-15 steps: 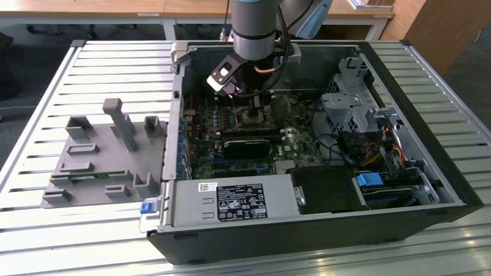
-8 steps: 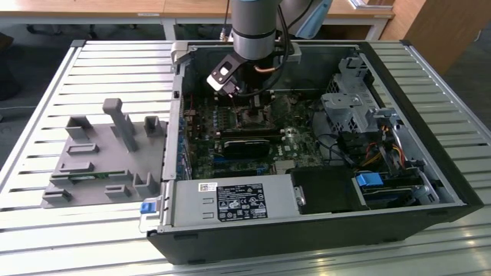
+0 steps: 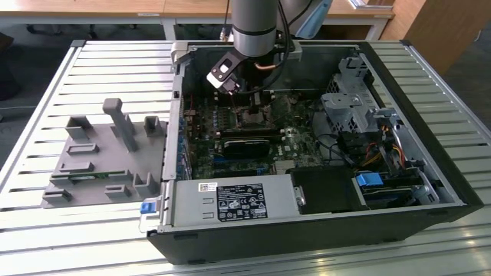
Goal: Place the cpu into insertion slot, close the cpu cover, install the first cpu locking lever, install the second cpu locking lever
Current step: 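Close the cpu cover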
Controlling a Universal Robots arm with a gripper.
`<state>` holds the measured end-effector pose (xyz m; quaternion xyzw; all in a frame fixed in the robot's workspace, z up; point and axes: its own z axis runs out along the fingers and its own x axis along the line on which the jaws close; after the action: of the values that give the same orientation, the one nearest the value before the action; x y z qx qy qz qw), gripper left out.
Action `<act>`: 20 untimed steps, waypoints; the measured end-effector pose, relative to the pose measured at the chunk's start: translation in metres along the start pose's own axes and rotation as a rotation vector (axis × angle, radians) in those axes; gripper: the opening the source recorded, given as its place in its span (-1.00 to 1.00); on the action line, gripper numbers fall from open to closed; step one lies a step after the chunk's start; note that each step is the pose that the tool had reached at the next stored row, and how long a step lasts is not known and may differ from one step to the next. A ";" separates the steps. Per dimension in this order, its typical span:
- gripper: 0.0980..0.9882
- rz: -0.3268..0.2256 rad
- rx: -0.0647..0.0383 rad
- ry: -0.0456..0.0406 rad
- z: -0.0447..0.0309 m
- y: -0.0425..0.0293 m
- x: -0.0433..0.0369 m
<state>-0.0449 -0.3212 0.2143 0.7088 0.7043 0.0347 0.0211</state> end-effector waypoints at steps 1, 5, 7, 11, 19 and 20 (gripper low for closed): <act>-0.98 0.000 0.000 -0.0002 -0.0008 0.0001 0.0000; -0.98 0.000 0.000 -0.0008 -0.0041 0.0003 0.0001; -0.98 0.000 0.000 -0.0009 -0.0056 0.0005 0.0001; -0.98 0.000 0.000 -0.0008 -0.0081 0.0007 0.0002; -0.98 0.000 0.000 -0.0007 -0.0082 0.0007 -0.0006; -0.98 0.000 0.001 -0.0006 -0.0087 0.0007 -0.0006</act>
<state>-0.0449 -0.3219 0.2230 0.7088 0.7043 0.0341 0.0209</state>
